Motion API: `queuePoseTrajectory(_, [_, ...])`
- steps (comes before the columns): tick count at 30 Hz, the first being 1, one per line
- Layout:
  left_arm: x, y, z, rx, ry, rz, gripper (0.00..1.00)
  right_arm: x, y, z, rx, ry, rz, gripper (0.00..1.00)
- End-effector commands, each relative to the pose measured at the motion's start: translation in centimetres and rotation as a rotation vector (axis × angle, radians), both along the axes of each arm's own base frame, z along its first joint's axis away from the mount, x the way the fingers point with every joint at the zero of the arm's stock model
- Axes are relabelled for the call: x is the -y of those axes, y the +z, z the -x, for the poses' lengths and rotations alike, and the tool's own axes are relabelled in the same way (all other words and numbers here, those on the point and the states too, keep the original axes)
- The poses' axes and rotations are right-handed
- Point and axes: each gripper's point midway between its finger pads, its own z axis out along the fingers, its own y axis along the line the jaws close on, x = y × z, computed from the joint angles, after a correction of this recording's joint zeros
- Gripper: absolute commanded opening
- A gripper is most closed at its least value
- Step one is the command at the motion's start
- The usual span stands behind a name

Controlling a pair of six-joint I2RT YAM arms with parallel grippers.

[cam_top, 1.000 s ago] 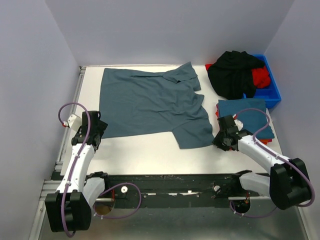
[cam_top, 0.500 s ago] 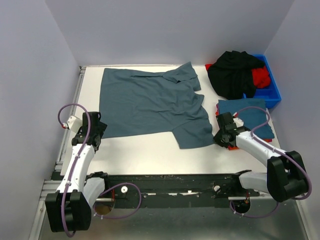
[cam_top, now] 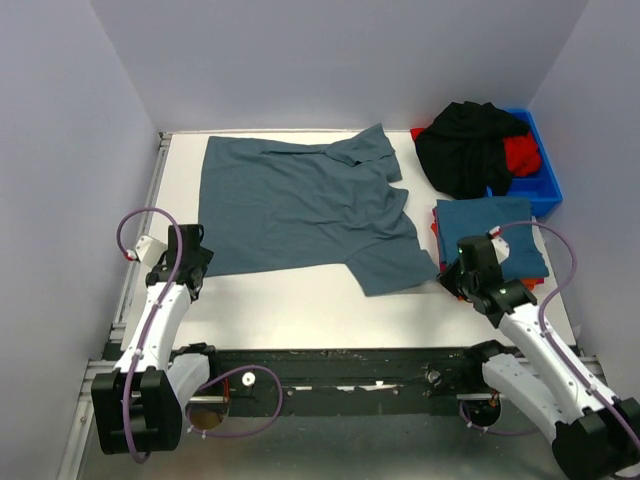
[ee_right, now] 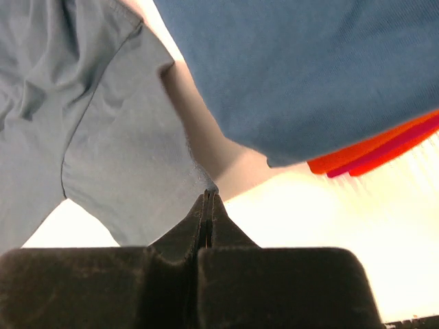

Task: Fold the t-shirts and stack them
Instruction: Flatten out the tshirt, then grap the side of the flattened tshirt closest away from the robot with both arms

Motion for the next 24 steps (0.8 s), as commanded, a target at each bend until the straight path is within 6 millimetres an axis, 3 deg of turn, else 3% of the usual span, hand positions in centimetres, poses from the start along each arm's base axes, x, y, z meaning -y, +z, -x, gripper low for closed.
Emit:
queuePoseTrajectory(1, [-0.6, -1.2, 0.9, -0.036, 0.063, -0.005, 0.84, 0.2, -1.8, 3.5, -0.079, 0.048, -0.006, 0.01])
queuePoseTrajectory(5, [-0.7, -1.7, 1.0, -0.049, 0.077, -0.001, 0.83, -1.3, -2.3, 5.2, -0.103, 0.084, -0.102, 0.01])
queuePoseTrajectory(8, [-0.8, -1.8, 1.2, -0.054, 0.088, -0.005, 0.83, -2.2, -1.6, 5.8, -0.084, 0.126, -0.153, 0.01])
queuePoseTrajectory(14, [-0.6, -2.8, 1.3, -0.065, 0.108, 0.016, 0.79, -2.1, -0.1, 5.7, -0.036, 0.157, -0.14, 0.01])
queuePoseTrajectory(24, [-1.0, -4.5, 0.4, -0.123, 0.15, 0.019, 0.76, -2.3, -0.5, 5.1, -0.023, 0.171, -0.13, 0.01])
